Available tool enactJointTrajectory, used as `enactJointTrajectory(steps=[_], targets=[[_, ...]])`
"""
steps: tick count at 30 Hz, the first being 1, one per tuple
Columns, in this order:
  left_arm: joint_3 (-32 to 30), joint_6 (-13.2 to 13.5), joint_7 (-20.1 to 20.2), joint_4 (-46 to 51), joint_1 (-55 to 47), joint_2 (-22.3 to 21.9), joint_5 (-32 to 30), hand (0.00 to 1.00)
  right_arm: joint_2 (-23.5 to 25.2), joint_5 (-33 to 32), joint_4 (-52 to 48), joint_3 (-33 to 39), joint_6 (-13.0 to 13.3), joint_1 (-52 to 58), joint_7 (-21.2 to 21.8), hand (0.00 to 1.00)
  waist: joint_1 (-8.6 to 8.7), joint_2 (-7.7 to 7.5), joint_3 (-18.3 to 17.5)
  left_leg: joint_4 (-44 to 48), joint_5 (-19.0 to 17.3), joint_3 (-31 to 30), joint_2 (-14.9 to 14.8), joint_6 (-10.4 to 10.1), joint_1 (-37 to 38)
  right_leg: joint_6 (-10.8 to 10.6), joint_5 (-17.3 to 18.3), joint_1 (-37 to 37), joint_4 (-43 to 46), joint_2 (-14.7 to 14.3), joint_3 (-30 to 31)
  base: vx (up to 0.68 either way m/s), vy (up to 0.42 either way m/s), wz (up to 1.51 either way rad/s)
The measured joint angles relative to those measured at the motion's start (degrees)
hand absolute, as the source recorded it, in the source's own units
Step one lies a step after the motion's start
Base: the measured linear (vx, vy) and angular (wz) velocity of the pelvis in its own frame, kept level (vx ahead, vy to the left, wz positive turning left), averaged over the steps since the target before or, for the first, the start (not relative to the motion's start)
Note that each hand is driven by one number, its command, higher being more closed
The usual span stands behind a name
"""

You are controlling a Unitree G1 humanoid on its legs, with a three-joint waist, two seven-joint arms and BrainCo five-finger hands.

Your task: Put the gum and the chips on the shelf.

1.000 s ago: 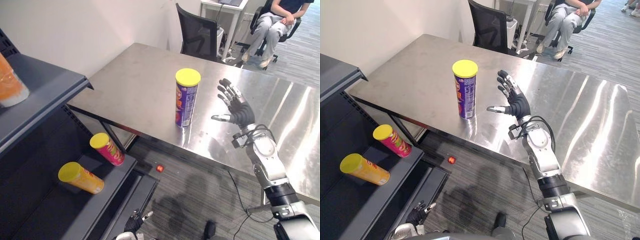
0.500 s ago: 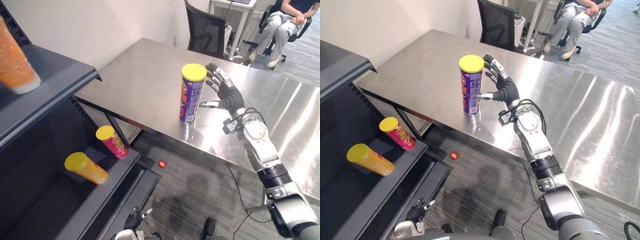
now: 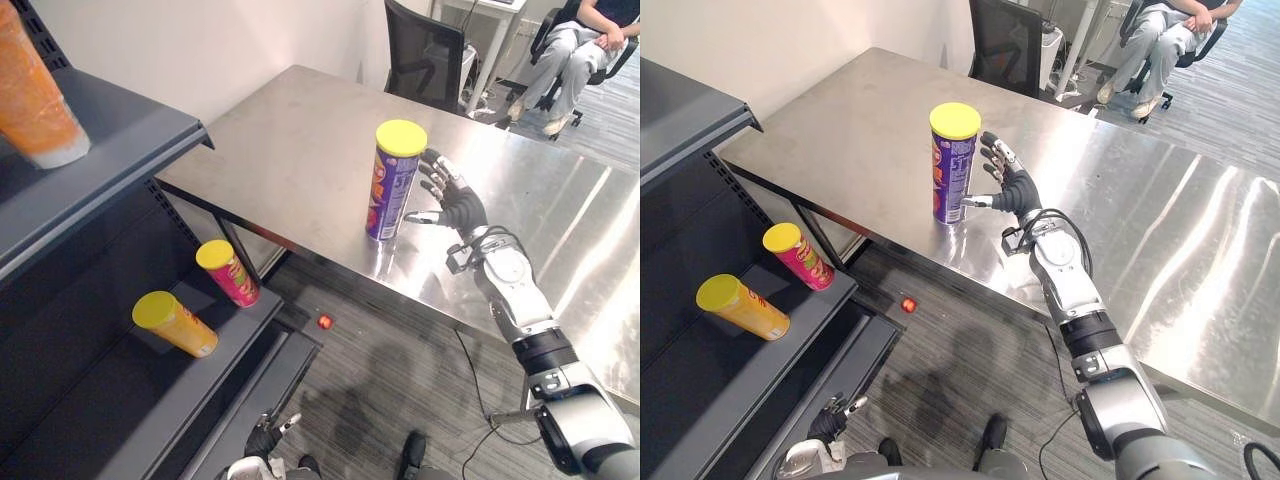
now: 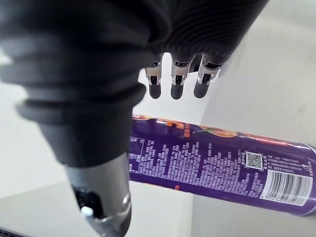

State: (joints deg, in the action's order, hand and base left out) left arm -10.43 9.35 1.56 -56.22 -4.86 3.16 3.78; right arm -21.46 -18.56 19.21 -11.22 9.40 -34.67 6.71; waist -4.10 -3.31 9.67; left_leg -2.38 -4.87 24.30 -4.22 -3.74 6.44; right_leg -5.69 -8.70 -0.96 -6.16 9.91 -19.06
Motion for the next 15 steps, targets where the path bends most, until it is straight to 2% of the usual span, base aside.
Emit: enactJointTrajectory(steps=[15], targets=[[0.6, 0.0, -0.2, 1.0, 0.0, 0.0, 0.4, 0.0, 0.0, -4.6, 4.0, 0.1, -1.3, -4.5, 0.1, 0.0, -0.84, -0.06, 1.0, -0.5, 0.0, -0.2, 0.5, 0.1, 0.0, 0.0, 0.0, -0.1, 0.0, 0.1, -0.4, 0.0, 0.0, 0.0]])
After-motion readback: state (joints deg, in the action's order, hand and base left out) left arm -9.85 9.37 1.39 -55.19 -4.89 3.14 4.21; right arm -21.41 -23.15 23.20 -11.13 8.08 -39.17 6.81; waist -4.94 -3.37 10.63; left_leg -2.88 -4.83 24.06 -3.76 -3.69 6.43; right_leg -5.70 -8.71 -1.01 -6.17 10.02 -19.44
